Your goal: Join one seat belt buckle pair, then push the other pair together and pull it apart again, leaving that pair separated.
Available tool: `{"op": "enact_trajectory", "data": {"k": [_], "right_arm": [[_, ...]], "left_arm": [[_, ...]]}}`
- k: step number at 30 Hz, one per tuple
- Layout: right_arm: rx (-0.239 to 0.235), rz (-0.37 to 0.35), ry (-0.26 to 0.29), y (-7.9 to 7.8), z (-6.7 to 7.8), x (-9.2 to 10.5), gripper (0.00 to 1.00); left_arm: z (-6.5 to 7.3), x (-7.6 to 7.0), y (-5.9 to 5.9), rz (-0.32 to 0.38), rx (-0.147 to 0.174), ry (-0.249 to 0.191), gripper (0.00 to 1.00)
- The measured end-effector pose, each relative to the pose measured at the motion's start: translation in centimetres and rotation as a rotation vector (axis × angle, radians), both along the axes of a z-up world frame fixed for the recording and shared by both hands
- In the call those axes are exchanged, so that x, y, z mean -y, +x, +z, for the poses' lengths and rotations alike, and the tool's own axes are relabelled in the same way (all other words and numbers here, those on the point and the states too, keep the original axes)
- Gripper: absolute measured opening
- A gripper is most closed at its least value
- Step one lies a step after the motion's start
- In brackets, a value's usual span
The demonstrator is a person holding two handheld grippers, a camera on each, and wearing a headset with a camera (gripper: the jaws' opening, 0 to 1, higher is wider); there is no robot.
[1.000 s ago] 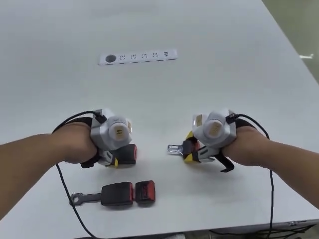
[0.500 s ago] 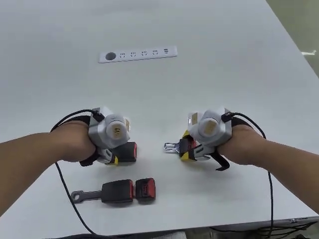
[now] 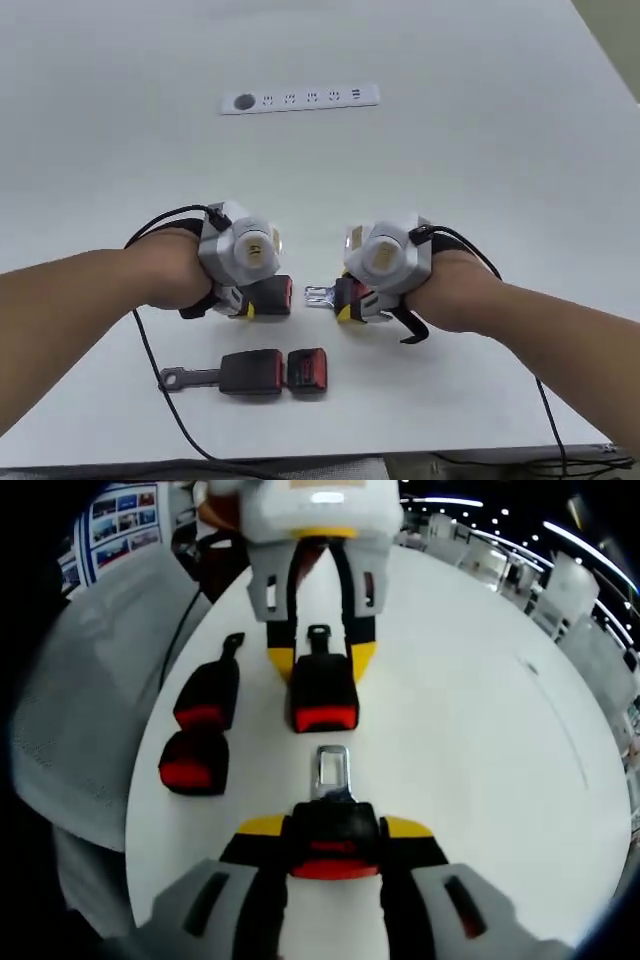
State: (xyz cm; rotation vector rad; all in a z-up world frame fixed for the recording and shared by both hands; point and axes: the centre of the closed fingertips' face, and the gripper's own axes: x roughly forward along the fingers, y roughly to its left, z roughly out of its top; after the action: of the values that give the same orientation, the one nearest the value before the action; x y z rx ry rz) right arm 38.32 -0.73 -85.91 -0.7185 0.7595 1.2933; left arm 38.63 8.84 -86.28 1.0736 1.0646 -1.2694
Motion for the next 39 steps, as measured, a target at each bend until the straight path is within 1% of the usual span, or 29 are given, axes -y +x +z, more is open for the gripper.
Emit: {"op": "enact_trajectory", "data": {"k": [5, 7, 9, 11, 14, 16, 17, 18, 19, 20, 22, 28, 33, 35, 37, 39], "right_arm": [[-0.005, 0.014, -0.012, 0.2, 0.0, -1.1, 0.34], [0.002, 0.021, -0.028, 0.2, 0.1, -1.2, 0.34], [0.0, 0.032, -0.021, -0.1, 0.2, -1.5, 0.34], [0.008, 0.042, -0.019, 0.0, 0.1, -1.6, 0.34], [0.003, 0.048, 0.0, 0.0, 0.1, -2.1, 0.34], [0.003, 0.05, 0.013, 0.1, 0.1, -2.5, 0.34], [0.003, 0.053, 0.018, 0.0, 0.1, -2.7, 0.34], [0.002, 0.061, 0.027, 0.0, 0.1, -2.9, 0.34], [0.003, 0.065, 0.016, 0.0, 0.0, -2.8, 0.33], [0.0, 0.068, 0.024, 0.1, 0.0, -2.9, 0.33], [-0.005, 0.069, 0.046, 0.1, 0.0, -2.8, 0.33], [-0.016, 0.054, 0.081, 0.2, 0.2, -3.1, 0.32], [-0.015, 0.067, 0.081, 0.4, 0.3, -3.7, 0.32], [-0.012, 0.065, 0.085, 0.4, 0.3, -4.1, 0.32], [-0.012, 0.052, 0.091, 0.3, 0.3, -4.7, 0.32], [-0.01, 0.045, 0.09, 0.4, 0.3, -4.7, 0.32]], "left_arm": [[0.0, 0.0, 0.0, -0.008, -0.001, -0.007, 0.32], [0.0, 0.0, 0.0, -0.004, -0.002, -0.01, 0.32], [0.0, 0.0, 0.0, -0.007, -0.003, -0.01, 0.32], [0.0, 0.0, 0.0, -0.008, -0.004, -0.01, 0.32], [0.0, 0.0, 0.0, -0.01, -0.005, -0.014, 0.32], [0.1, 0.0, 0.0, -0.019, -0.004, -0.024, 0.32], [0.1, 0.0, 0.0, -0.032, -0.004, -0.032, 0.32], [0.1, 0.1, -0.1, -0.057, -0.004, -0.053, 0.32], [0.1, 0.0, -0.1, -0.054, -0.004, -0.055, 0.32], [0.0, 0.0, 0.0, -0.05, -0.008, -0.067, 0.32], [0.0, 0.0, 0.0, -0.051, -0.011, -0.076, 0.32], [0.0, 0.2, 0.1, -0.059, -0.015, -0.075, 0.32], [0.1, 0.1, 0.1, -0.054, -0.018, -0.097, 0.32], [0.1, 0.2, 0.2, -0.055, -0.017, -0.094, 0.32], [0.1, 0.2, 0.2, -0.054, -0.017, -0.082, 0.31], [0.0, 0.2, 0.1, -0.059, -0.015, -0.07, 0.32]]}}
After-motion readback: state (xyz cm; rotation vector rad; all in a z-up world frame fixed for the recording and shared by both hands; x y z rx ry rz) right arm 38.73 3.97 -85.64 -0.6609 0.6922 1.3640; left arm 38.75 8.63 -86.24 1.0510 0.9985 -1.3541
